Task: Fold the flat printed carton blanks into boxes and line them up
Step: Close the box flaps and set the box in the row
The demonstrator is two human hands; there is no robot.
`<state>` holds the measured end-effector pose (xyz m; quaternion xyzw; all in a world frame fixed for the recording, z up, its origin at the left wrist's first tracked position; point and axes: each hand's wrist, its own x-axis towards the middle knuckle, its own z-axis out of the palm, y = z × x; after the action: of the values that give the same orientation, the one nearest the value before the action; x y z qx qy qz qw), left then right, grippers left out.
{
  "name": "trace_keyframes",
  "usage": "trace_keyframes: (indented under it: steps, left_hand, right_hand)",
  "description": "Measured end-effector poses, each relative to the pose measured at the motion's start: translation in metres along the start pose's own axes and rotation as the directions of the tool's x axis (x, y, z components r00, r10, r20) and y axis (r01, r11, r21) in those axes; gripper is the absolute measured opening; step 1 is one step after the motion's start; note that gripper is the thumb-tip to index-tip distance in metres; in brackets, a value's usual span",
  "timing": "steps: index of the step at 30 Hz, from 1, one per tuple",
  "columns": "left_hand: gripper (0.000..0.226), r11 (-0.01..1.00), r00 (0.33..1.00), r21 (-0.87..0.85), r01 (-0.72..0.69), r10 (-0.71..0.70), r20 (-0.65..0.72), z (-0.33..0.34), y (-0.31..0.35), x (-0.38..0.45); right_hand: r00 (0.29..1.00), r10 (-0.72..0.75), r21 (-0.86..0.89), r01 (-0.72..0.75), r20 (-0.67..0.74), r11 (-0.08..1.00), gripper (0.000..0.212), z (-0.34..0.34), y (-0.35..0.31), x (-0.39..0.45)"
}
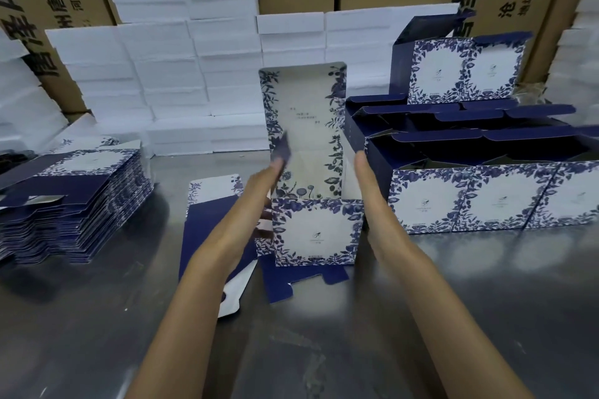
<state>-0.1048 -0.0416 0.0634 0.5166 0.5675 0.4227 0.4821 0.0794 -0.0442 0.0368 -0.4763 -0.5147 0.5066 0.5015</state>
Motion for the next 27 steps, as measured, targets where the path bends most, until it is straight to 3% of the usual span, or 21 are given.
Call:
trace_keyframes:
  steps: [2, 4, 8, 12, 15, 18, 21, 24, 27]
  left_hand:
    - [0.075, 0.996, 1.000, 0.093, -0.003, 0.004, -0.010, 0.001, 0.002, -0.005]
    - [0.063, 0.983, 0.995, 0.176, -0.053, 0.067, -0.073, 0.002, 0.000, -0.006]
    - [0.051, 0.882, 0.953, 0.424, -0.206, 0.280, -0.119, 0.008, 0.002, -0.011]
    - [0.047, 0.772, 0.918, 0.583, -0.252, 0.381, -0.108, 0.015, 0.008, -0.016]
    - [0.044, 0.752, 0.961, 0.628, -0.202, 0.276, -0.020, 0.010, 0.016, -0.014]
    - [0.047, 0.812, 0.996, 0.577, -0.089, 0.075, 0.047, -0.004, 0.030, -0.004]
    - [0.053, 0.794, 0.999, 0.607, -0.050, 0.048, 0.019, -0.003, 0.034, 0.004]
    - [0.042, 0.754, 0.989, 0.648, -0.109, 0.148, -0.006, 0.006, 0.027, 0.007]
    - [0.041, 0.761, 0.997, 0.644, -0.078, 0.076, 0.031, 0.002, 0.033, 0.013]
  right_hand:
    - [1.000, 0.009, -0.016, -0.008, 0.018, 1.000, 0.083, -0.007, 0.009, -0.005]
    - [1.000, -0.012, -0.015, 0.012, -0.014, 1.000, 0.098, -0.010, 0.017, -0.005]
    - [0.996, -0.026, 0.041, 0.029, -0.086, 0.999, 0.092, -0.006, 0.021, -0.011]
    - [0.994, -0.030, 0.014, 0.032, -0.107, 0.999, 0.088, -0.004, 0.022, -0.010]
    - [0.992, -0.016, 0.013, 0.018, -0.128, 1.000, 0.078, -0.004, 0.020, -0.012]
    - [0.992, -0.008, 0.019, 0.011, -0.127, 1.000, 0.045, -0.006, 0.019, -0.015]
    - [0.993, -0.033, 0.026, 0.037, -0.115, 0.999, 0.024, -0.006, 0.018, -0.018]
    - [0.993, -0.056, 0.021, 0.059, -0.100, 0.998, 0.051, -0.006, 0.017, -0.017]
    - [0.991, -0.082, -0.001, 0.082, -0.104, 0.997, 0.072, -0.004, 0.015, -0.017]
